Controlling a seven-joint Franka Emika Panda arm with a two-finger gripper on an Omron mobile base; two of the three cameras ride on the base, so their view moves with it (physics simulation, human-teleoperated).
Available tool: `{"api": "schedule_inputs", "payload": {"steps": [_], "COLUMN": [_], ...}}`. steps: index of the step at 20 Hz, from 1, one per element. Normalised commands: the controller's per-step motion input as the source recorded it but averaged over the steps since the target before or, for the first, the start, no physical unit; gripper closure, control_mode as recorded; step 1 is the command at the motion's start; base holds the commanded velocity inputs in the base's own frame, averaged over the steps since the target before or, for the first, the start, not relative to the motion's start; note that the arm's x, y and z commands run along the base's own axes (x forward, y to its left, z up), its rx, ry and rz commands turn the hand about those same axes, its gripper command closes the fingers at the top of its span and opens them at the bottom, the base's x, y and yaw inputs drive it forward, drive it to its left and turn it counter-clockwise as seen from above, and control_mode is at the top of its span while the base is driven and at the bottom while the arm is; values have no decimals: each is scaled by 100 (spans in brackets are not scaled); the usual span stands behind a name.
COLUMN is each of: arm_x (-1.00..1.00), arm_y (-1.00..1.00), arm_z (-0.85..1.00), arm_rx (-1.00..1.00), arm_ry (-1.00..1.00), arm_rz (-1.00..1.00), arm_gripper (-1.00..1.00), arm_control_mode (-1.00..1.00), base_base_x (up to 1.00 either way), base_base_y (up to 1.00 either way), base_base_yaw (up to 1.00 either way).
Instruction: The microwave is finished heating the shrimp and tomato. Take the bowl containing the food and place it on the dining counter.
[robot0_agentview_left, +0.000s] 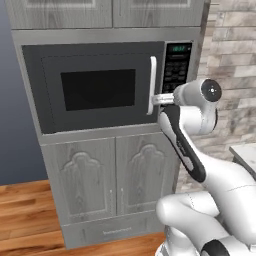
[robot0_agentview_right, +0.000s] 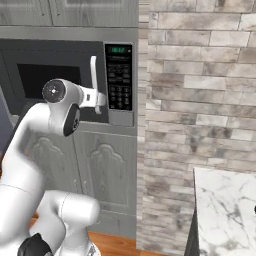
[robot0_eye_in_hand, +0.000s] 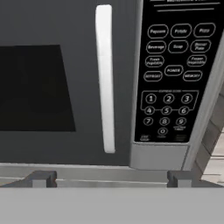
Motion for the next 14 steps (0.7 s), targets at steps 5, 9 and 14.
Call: {"api": "schedule_inputs", "payload": {"steps": [5,9,14], "arm_x": [55,38,36], "arm_y": [5,8,7], "arm_z": [1,0,-8], "arm_rx": [0,0,0], "arm_ry": [-1,-1,-3], "arm_rz": [0,0,0], "arm_gripper": [-100,-100,-100], "arm_control_mode": [-100,-100,-100], "base_base_x": [0,0,0], "base_base_y": [0,0,0], "base_base_yaw": [0,0,0]}}
